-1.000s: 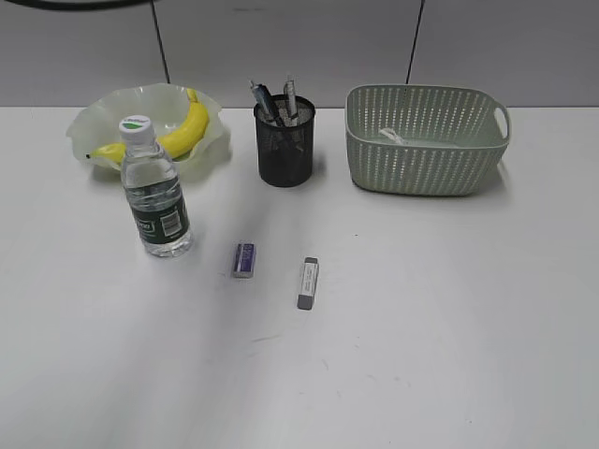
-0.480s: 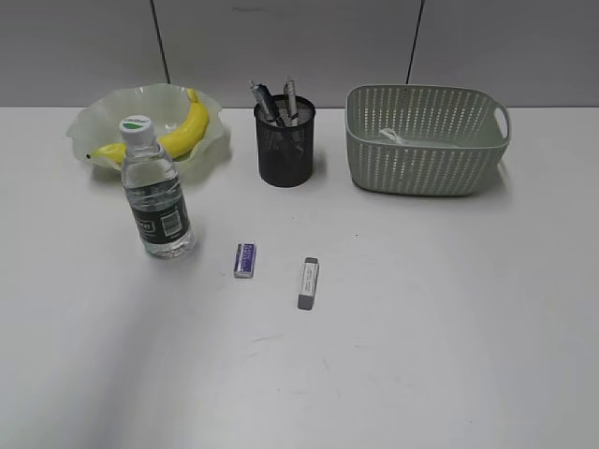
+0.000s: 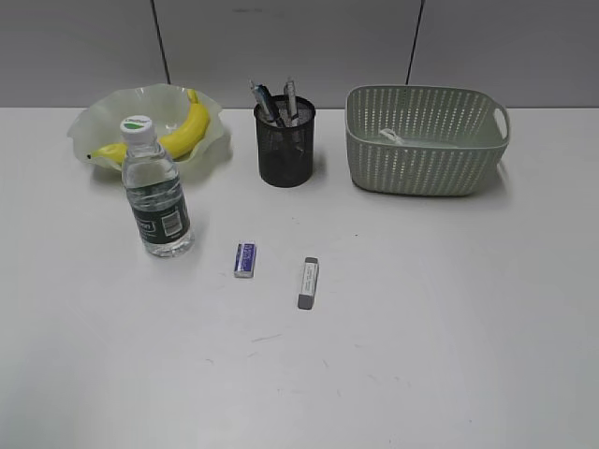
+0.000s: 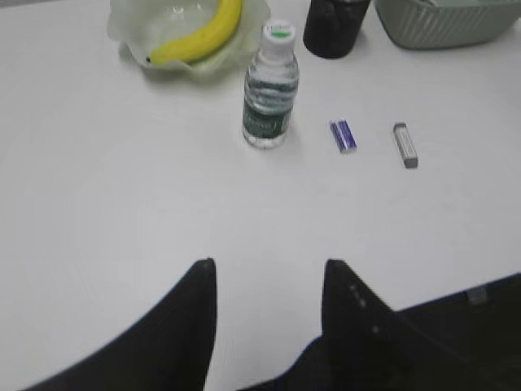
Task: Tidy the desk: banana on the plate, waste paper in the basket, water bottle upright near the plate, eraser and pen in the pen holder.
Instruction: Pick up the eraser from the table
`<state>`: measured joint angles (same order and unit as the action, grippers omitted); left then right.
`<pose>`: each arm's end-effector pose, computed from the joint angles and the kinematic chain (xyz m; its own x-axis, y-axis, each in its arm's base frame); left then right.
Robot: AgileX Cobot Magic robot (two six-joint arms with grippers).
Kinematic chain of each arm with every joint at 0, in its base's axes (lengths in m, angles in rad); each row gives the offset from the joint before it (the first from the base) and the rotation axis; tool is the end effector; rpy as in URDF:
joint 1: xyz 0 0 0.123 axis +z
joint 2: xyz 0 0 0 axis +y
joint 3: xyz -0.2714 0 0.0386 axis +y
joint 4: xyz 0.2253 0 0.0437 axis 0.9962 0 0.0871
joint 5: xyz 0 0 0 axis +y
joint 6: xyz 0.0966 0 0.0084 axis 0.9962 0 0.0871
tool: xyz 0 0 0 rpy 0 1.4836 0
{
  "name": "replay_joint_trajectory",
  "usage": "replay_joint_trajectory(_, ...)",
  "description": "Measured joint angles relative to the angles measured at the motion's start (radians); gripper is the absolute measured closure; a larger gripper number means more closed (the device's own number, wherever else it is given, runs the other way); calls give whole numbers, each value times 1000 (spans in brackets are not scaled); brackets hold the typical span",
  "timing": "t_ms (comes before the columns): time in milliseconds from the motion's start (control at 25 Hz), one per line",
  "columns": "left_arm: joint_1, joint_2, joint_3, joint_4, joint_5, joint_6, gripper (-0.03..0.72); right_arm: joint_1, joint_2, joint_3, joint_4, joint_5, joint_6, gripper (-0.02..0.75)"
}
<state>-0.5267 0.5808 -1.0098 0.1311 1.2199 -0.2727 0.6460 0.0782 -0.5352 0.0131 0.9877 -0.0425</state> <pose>0.0531 -0.0171 0.3755 -0.6373 0.1118 -0.7624 0.2813 0.9549 -0.0952 0.0017 0.0026 0.2797 -0.3209 -0.2861 -0.9029 -0.6216 0.7829 -0.0272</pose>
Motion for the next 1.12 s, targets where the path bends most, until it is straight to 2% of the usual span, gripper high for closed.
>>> replay_joint_trajectory(240,0,-298,279,-103,8,0,377,0,329,-77,3,-150,0,333)
replay_joint_trajectory(440,0,-436,398,-124,-14,12,378,0,714,-212,39,-219,-71,333)
replay_joint_trajectory(640,0,-485,432,-138,-44,98,379,0,1120,-444,108,-225,-88,334)
replay_joint_trajectory(880,0,-487,436,-142,-93,176,379,0,1513,-754,219,-161,-82,334)
replay_joint_trajectory(1120,0,-487,471,-150,-153,204,379,58,1843,-1080,212,-49,42,334)
